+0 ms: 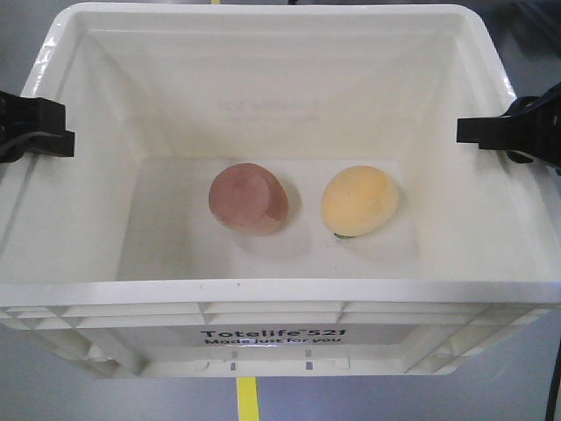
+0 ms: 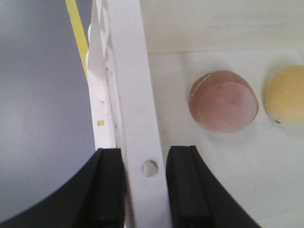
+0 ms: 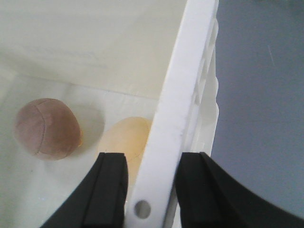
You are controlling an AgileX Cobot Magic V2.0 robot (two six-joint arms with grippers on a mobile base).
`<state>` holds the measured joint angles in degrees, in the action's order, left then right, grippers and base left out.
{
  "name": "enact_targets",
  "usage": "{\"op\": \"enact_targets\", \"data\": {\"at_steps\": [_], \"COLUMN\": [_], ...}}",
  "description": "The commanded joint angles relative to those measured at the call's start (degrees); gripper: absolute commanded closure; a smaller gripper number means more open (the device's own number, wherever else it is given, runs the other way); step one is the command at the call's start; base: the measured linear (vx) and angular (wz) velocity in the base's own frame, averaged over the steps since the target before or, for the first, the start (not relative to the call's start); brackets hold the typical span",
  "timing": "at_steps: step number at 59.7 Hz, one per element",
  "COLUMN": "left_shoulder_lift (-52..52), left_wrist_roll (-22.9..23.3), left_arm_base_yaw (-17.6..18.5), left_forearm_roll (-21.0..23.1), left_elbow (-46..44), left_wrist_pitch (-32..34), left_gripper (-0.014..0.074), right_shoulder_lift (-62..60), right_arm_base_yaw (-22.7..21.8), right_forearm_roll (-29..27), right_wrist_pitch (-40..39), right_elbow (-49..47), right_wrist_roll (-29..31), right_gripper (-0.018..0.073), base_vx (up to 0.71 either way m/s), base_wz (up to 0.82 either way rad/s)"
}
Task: Place moving items into box and shelve
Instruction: 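Keep holding the crate rims as the base drives onward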
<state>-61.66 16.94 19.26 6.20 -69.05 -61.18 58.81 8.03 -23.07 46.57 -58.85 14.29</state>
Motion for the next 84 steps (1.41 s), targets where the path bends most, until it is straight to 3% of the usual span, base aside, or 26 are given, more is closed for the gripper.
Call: {"op": "enact_targets", "data": {"at_steps": [1,84], "left_shoulder_lift": [1.7,1.7], "left_wrist_roll": [-0.5,-0.5], "left_arm_base_yaw": [0.2,0.2], "left_forearm_roll": [0.7,0.7], "left_elbow": [-2.7,-2.7], "left_wrist_pitch": [7.1,7.1], "left_gripper": [0.0600,0.0600], "right_shoulder_lift": [-1.7,-1.7], "right_arm_base_yaw": [0.0,0.0], "right_forearm_roll": [-2.4,-2.4], "right_wrist_pitch": [-6.5,-6.4], "right_elbow": [-2.5,-2.5], "right_wrist_roll": [1.6,1.6], "right_gripper": [0.0565,0.0565], "base_vx": [-0.04,0.09], "base_wz": [0.17,0.15]}}
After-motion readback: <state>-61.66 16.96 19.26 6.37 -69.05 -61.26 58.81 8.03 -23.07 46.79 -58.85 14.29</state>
